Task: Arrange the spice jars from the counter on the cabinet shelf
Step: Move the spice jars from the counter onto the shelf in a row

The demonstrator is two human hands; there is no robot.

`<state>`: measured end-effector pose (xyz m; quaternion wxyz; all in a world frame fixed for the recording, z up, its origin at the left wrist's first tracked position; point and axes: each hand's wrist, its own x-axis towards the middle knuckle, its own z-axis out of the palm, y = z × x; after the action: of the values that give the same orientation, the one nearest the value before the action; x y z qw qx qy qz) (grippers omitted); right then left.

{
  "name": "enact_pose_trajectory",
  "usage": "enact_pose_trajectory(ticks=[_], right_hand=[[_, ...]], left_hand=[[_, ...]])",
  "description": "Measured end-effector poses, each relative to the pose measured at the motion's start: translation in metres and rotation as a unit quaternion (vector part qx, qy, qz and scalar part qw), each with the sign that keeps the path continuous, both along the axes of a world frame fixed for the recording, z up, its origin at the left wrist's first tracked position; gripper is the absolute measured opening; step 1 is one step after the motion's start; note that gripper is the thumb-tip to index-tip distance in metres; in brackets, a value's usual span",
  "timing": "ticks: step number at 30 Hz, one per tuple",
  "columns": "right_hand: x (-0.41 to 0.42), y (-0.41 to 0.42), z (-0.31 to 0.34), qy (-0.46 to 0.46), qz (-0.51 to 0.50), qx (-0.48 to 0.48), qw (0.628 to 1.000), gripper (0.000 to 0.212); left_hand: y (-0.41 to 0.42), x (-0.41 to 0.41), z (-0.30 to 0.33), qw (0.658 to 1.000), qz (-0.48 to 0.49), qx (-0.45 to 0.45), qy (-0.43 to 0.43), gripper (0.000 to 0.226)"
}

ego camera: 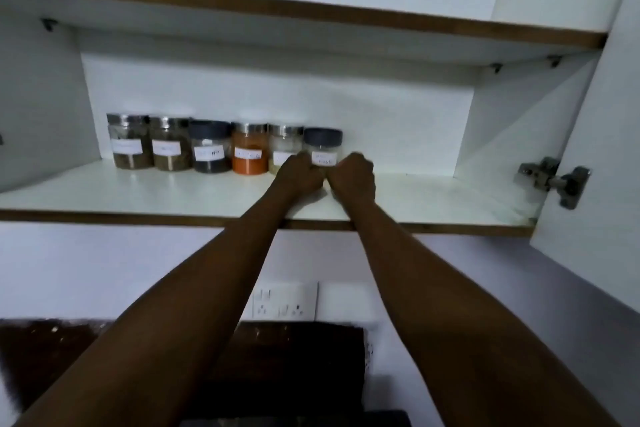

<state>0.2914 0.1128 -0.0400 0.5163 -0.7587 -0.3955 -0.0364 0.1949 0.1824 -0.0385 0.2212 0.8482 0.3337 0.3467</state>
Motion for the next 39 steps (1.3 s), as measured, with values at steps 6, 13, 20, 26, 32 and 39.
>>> enact_pose_trajectory(ticks=[6, 13, 20, 26, 32, 39], right_hand=[[-0.025, -0.016, -0.013, -0.153, 0.006, -0.083, 0.985, 0.033], [-0.081, -0.087, -0.097, -0.258, 0.078, 0.167, 0.948, 0.034], [-0.158, -0.142, -0.295, -0.037, 0.221, 0.028, 0.974, 0.046], [-0.246, -0.196, -0.443, -0.049, 0.336, -0.287, 0.896, 0.042], [-0.315, -0.228, -0.504, -0.054, 0.407, -0.378, 0.830, 0.077], [-0.370, -0.262, -0.550, 0.023, 0.410, -0.466, 0.784, 0.123]], left_hand=[[-0.047, -0.021, -0.008, 0.975, 0.021, 0.117, 0.185, 0.034], [-0.117, -0.094, -0.100, 0.953, 0.089, 0.285, -0.053, 0.034], [-0.169, -0.175, -0.284, 0.996, 0.005, 0.091, 0.013, 0.058], [-0.195, -0.285, -0.431, 0.977, -0.038, -0.078, 0.193, 0.090], [-0.207, -0.347, -0.500, 0.954, -0.015, -0.176, 0.244, 0.084], [-0.239, -0.398, -0.546, 0.928, -0.010, -0.251, 0.274, 0.076]])
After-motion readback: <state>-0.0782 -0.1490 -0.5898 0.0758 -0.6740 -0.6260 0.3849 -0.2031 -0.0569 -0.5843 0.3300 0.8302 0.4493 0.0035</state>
